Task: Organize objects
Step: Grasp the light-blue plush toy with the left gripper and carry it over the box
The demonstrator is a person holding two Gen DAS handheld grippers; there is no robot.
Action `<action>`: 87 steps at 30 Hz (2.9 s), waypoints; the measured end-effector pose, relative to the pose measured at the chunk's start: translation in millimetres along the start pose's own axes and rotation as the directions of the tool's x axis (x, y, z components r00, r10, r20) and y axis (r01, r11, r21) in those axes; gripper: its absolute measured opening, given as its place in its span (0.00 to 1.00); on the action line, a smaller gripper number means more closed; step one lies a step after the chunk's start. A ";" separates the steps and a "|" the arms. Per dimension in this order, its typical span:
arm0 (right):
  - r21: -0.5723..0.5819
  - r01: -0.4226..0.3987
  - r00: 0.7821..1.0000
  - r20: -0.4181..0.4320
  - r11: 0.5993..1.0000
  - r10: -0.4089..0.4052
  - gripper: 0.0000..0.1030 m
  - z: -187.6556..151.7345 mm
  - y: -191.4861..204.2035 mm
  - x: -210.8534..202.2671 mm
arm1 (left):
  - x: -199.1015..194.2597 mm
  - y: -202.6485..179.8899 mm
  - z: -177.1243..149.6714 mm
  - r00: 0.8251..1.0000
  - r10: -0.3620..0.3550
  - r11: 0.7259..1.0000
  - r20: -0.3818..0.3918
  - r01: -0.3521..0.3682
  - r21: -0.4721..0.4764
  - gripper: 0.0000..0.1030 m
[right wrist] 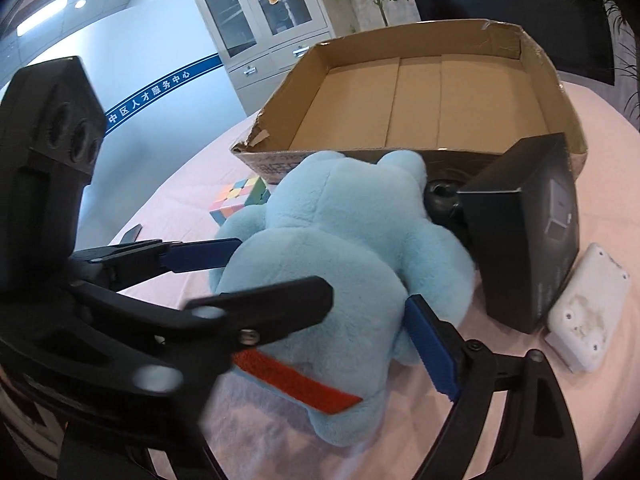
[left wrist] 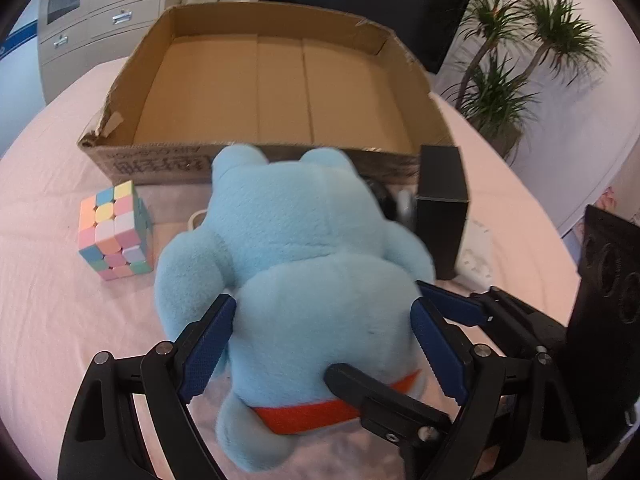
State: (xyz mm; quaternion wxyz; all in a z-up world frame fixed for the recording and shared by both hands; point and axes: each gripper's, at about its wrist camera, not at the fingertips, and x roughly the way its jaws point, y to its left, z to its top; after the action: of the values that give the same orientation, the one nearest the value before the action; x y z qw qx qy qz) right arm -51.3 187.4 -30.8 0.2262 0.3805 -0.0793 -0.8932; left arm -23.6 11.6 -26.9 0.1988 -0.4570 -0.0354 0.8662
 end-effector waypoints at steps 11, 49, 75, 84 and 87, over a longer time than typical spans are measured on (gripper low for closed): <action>0.022 -0.042 0.998 -0.043 0.999 0.043 0.86 -8.6 -7.1 10.4 | 21.2 6.1 -2.3 0.997 -0.020 1.000 -0.071 0.019 -0.025 0.95; -0.133 0.027 0.990 0.139 0.991 -0.008 0.70 7.0 47.0 -47.7 | -51.5 -20.0 9.5 0.986 -0.029 0.998 0.162 0.020 0.056 0.80; -0.180 0.081 0.973 0.227 0.980 -0.039 0.71 96.4 26.8 -25.5 | -43.6 -13.1 113.0 0.972 -0.021 0.997 0.234 0.004 0.072 0.80; -0.188 0.086 0.975 0.217 0.978 -0.044 0.72 136.1 8.3 -1.3 | -17.2 -0.8 166.3 0.972 -0.014 0.998 0.233 0.000 0.061 0.80; -0.186 0.093 0.976 0.212 0.978 -0.052 0.72 148.1 0.8 7.5 | -4.1 4.2 185.1 0.974 -0.017 0.998 0.226 0.003 0.061 0.80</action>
State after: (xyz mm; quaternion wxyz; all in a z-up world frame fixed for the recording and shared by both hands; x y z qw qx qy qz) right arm -161.6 178.7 67.9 0.2200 0.2646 -0.0005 -0.9389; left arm -171.9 28.5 82.6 0.2115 -0.3490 -0.0342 0.9123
